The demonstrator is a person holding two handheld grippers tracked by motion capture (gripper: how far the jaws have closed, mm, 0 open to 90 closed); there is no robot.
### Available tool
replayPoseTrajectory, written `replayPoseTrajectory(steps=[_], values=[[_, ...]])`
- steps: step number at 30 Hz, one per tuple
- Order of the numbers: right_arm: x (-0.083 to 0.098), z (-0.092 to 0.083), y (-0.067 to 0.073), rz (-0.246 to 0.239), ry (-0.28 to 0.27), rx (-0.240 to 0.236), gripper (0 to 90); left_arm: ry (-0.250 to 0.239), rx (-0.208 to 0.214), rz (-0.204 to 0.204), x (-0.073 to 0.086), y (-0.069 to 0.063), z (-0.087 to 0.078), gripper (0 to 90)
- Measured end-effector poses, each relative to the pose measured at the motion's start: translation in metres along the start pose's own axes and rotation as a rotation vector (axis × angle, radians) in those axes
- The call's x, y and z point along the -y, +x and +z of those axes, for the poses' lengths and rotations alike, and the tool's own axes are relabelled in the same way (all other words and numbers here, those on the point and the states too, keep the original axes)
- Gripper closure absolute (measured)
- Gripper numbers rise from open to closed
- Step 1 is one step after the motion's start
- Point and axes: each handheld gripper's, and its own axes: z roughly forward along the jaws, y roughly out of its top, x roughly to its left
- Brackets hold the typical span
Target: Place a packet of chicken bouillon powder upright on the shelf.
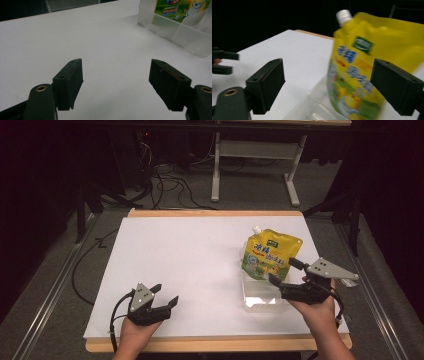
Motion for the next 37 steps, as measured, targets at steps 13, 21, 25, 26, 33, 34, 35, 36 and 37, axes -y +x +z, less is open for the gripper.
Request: replayPoseTrajectory(steps=[13,21,25,26,33,34,35,36,37], values=[[0.009,0.046,0.071,-0.072,0.064,-0.173,11.5,-0.017,0.031,0.012,-0.003,-0.003,-0.003,27.6],[0.04,0.071,0.101,-0.095,0.161,-0.251,10.5,0.001,0.054,0.024,-0.001,-0.005,0.001,27.4],[0.046,0.063,0.097,-0.076,0.148,-0.27,11.6,0.009,0.058,0.018,-0.001,-0.005,0.003,27.3],[0.046,0.062,0.095,-0.07,0.142,-0.268,11.6,0.009,0.058,0.018,0.0,-0.005,0.004,27.2],[0.046,0.057,0.084,-0.044,0.126,-0.257,12.1,0.021,0.062,0.016,0.0,-0.008,0.007,27.0],[0.046,0.056,0.082,-0.037,0.126,-0.253,12.2,0.023,0.062,0.018,0.0,-0.008,0.007,27.0],[0.046,0.056,0.081,-0.032,0.123,-0.253,12.2,0.024,0.061,0.018,0.0,-0.008,0.007,26.9],[0.044,0.055,0.079,-0.023,0.119,-0.254,12.0,0.026,0.062,0.015,0.0,-0.007,0.007,26.7],[0.044,0.055,0.079,-0.023,0.119,-0.254,12.0,0.026,0.062,0.015,0.0,-0.007,0.007,26.6]])
